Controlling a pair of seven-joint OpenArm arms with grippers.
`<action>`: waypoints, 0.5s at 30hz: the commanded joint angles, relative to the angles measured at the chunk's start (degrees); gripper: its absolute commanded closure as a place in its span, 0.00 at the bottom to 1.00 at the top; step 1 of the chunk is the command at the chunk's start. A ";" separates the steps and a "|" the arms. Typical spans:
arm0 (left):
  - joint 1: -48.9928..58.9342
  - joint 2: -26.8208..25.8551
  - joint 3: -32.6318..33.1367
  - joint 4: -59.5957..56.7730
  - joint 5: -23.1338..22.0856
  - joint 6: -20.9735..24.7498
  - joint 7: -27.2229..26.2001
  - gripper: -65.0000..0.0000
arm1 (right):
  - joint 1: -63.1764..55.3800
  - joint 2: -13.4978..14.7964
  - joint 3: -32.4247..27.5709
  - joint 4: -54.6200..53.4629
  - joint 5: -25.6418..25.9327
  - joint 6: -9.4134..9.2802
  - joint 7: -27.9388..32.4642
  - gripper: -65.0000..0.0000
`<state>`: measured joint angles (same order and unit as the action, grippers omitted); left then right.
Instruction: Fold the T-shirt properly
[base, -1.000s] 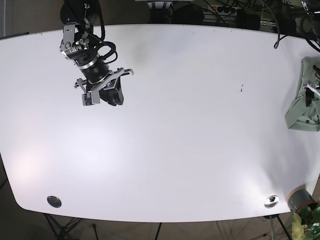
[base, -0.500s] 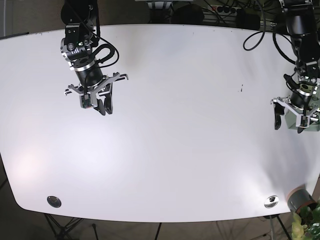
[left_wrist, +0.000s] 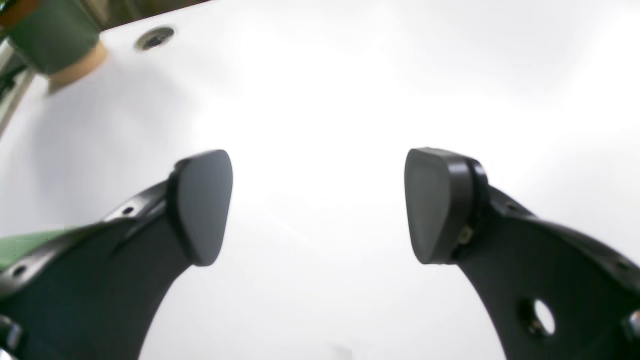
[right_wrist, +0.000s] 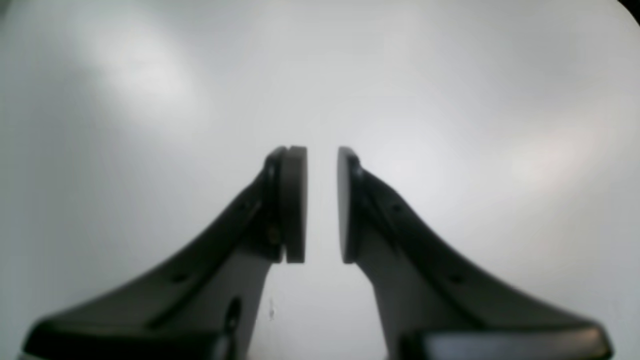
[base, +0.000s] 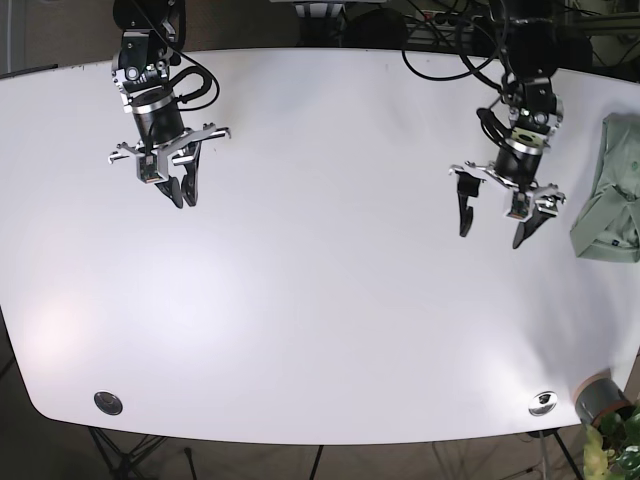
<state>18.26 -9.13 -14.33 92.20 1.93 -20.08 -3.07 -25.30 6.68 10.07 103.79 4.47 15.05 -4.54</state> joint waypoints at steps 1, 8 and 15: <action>3.32 2.22 0.31 2.96 1.98 -0.01 -3.65 0.29 | -1.91 1.72 0.44 -1.24 0.76 -0.06 4.93 0.86; 15.19 8.11 0.39 7.36 2.42 -0.01 -4.36 0.29 | -10.61 2.51 0.53 -3.26 0.94 -0.06 12.58 0.86; 27.67 11.72 0.39 13.07 2.42 -0.01 -4.36 0.29 | -19.67 2.69 0.53 -3.00 6.74 -0.06 13.55 0.86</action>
<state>43.81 1.96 -13.85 102.87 4.99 -20.10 -5.93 -43.44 8.64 10.33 99.61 8.73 15.00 7.07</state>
